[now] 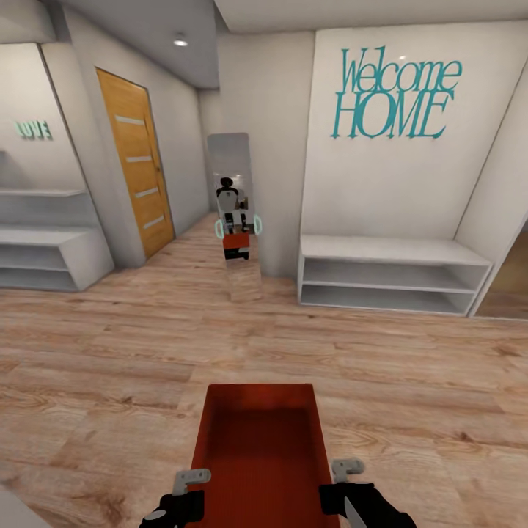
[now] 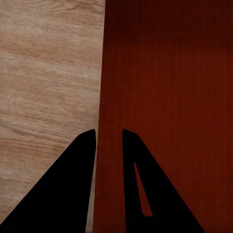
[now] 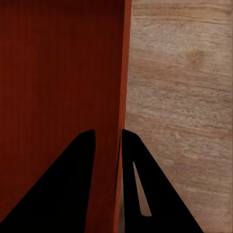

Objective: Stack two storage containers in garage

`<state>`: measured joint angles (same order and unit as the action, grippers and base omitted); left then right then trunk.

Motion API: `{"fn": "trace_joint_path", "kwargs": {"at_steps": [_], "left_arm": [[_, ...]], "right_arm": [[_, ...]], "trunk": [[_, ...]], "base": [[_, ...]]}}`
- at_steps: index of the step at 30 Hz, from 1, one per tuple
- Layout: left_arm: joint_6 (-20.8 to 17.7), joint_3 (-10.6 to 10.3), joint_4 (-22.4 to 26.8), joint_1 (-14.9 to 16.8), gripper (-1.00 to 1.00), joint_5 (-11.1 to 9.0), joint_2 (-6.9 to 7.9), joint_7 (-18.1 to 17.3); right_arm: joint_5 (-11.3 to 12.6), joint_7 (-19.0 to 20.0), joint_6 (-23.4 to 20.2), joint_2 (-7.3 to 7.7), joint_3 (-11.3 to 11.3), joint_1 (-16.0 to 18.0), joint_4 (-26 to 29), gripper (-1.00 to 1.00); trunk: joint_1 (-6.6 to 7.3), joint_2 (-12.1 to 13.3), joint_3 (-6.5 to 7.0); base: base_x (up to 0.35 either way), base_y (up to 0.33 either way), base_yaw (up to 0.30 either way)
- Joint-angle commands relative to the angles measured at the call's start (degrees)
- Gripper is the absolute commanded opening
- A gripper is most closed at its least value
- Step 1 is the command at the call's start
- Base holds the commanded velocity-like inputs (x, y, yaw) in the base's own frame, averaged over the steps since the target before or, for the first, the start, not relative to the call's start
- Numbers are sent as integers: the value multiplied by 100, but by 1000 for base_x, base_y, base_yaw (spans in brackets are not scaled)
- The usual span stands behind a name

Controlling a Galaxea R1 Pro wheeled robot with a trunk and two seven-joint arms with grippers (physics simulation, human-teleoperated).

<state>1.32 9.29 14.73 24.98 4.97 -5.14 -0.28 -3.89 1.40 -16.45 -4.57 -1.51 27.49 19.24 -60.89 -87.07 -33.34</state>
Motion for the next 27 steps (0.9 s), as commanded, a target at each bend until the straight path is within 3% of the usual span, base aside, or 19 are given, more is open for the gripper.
{"fn": "trace_joint_path", "kwargs": {"at_steps": [1,27], "left_arm": [[-26,-15,-26,6,-100,28,4,-113],[-26,-15,-24,6,-100,24,4,-113]], "right_arm": [[108,69,-34,202,177,2,27,-100],[108,71,-34,202,177,2,28,-100]], "trunk": [[-3,-2,-5],[-3,-2,-5]], "base": [[343,0,5],[343,0,76]]}}
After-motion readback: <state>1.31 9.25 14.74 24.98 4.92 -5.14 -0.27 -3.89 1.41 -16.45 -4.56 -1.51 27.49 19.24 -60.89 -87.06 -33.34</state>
